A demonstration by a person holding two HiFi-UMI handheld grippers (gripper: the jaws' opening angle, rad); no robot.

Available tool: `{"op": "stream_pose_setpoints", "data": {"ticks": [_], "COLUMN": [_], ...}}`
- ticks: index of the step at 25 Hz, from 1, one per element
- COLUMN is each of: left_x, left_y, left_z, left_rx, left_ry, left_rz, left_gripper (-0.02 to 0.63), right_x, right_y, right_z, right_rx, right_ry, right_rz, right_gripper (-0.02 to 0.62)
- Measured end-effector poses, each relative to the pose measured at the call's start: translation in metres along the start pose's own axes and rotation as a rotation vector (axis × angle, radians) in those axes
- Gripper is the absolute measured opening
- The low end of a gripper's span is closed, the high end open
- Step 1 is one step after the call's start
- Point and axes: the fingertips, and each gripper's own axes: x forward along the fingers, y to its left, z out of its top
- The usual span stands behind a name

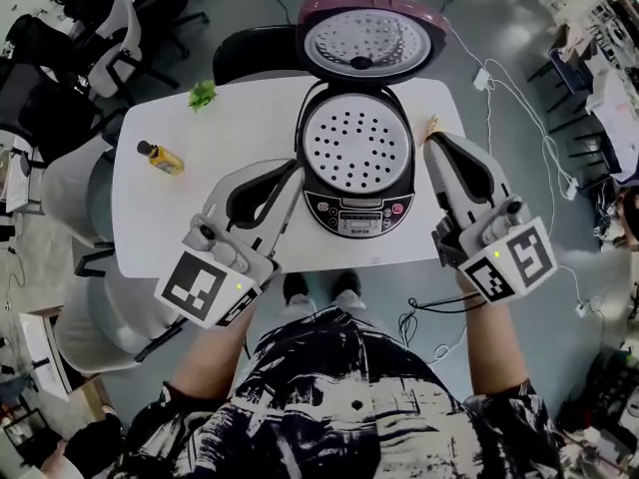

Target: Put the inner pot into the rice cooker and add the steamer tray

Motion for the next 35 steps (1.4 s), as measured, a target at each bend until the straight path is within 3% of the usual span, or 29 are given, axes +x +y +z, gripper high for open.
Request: {"op": "stream_pose_setpoints", "data": {"ticks": [7, 15, 35], "left_x": [0.012, 0.029, 0.022], "left_y": [-0.011, -0.027, -0.033], "left_z": [0.002, -0.002, -0.005], "left_rx": [0.032, 0.032, 0.032], "left_ry": [0.024, 0.044, 0.054], "left_rz": [0.007, 0.002, 0.041], "left_gripper": [0.005, 0.005, 0.005], "right_x": [-0.049, -0.059, -0.047], "right_y": [0.021, 0.006, 0.007], "right_z": [-0.009, -0.018, -0.020], "right_rx": [-0.084, -0.063, -0.075], "right_ry": [-0.034, -0.039, -0.036], "right_rz": [-0.036, -0.101, -0.071], "right_gripper": [0.000, -0.002, -0.002]}}
